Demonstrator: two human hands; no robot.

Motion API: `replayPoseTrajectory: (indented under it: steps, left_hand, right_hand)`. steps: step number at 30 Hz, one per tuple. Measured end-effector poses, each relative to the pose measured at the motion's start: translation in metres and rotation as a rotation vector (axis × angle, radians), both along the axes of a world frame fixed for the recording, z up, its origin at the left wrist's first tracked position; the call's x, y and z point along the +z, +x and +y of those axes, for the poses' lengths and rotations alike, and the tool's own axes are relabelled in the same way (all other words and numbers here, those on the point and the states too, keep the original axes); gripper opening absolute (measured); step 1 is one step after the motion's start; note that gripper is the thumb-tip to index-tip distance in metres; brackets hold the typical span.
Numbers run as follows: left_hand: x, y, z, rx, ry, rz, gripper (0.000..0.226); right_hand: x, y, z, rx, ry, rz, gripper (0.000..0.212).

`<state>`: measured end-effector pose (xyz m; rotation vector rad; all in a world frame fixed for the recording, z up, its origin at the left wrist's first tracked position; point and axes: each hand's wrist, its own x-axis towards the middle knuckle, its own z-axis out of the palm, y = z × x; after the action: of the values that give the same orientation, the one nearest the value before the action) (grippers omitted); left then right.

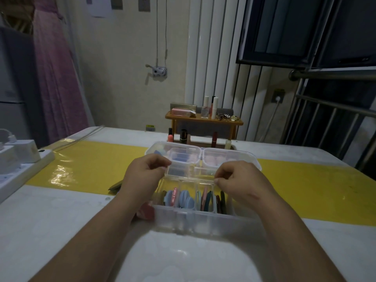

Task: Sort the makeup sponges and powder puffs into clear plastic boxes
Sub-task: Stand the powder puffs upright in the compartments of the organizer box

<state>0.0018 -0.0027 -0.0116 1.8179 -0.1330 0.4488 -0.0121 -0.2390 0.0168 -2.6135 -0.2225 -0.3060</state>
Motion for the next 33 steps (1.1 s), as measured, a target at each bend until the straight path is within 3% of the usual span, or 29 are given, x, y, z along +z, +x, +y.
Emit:
replayPoseTrajectory:
  steps: [9, 13, 17, 24, 30, 33]
  left_hand:
    - [-0.005, 0.016, 0.035, 0.302, 0.081, 0.203, 0.046]
    - [-0.003, 0.015, 0.043, 0.406, 0.379, 0.318, 0.045]
    - [-0.005, 0.018, 0.045, 0.352, 0.498, 0.466, 0.044]
    - [-0.009, 0.016, 0.041, 0.348, 0.563, 0.441, 0.037]
    - [-0.006, 0.013, 0.037, 0.363, 0.488, 0.422, 0.046]
    - [-0.007, 0.013, 0.04, 0.414, 0.577, 0.462, 0.054]
  right_hand:
    - [-0.006, 0.002, 0.012, 0.01, 0.014, 0.077, 0.015]
    - [-0.006, -0.003, 0.015, 0.04, 0.053, 0.114, 0.028]
    - [-0.008, -0.005, 0.018, 0.084, 0.042, 0.13, 0.036]
    - [-0.017, -0.002, 0.028, 0.138, -0.016, 0.05, 0.037]
    - [-0.019, -0.002, 0.034, 0.18, -0.079, 0.007, 0.038]
    - [-0.017, -0.003, 0.034, 0.19, -0.116, -0.012, 0.038]
